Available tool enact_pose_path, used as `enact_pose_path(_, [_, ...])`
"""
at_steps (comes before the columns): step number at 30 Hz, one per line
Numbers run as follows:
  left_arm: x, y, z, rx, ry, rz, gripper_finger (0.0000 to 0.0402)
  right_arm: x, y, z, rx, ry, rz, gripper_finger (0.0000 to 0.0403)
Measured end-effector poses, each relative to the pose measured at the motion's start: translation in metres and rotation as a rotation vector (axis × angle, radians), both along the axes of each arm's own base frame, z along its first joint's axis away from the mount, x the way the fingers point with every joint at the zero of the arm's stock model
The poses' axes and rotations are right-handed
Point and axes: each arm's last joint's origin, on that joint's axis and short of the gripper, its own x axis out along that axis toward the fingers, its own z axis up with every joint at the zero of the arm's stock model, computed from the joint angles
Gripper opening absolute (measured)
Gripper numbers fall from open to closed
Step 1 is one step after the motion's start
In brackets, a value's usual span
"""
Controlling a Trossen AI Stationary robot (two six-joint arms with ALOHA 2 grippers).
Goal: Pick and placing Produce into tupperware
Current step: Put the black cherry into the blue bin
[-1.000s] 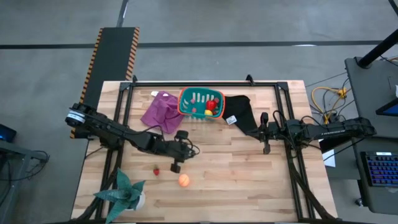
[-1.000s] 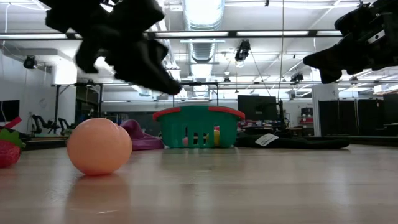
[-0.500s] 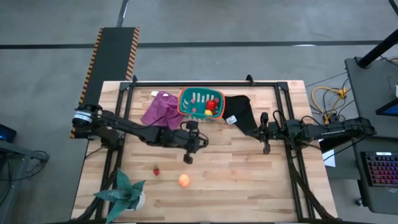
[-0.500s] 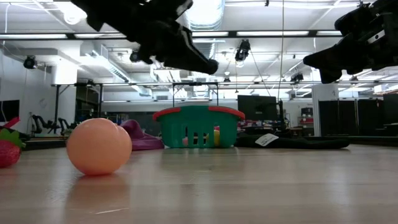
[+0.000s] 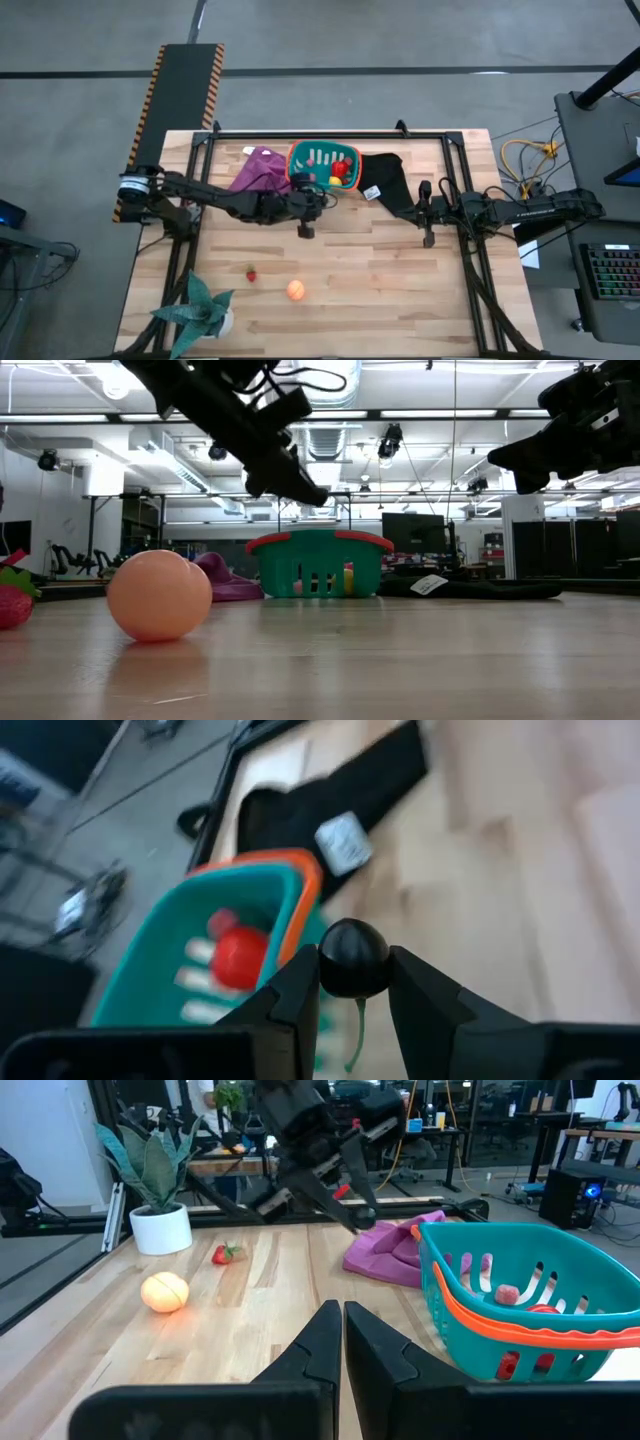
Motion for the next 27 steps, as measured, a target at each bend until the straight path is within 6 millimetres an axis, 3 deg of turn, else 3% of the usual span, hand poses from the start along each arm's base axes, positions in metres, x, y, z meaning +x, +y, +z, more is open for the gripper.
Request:
enact_pose_path(14, [-0.014,0.015,-0.006,0.167,0.143,0.249,0.0080,0.000,0.000,0.000,0.000,0.000,0.000,0.0009])
enact_pose_path(27, [-0.035,0.027,0.038,0.289,0.058,0.424,0.0080,0.000,0.000,0.000,0.000,0.000,0.000,0.0009])
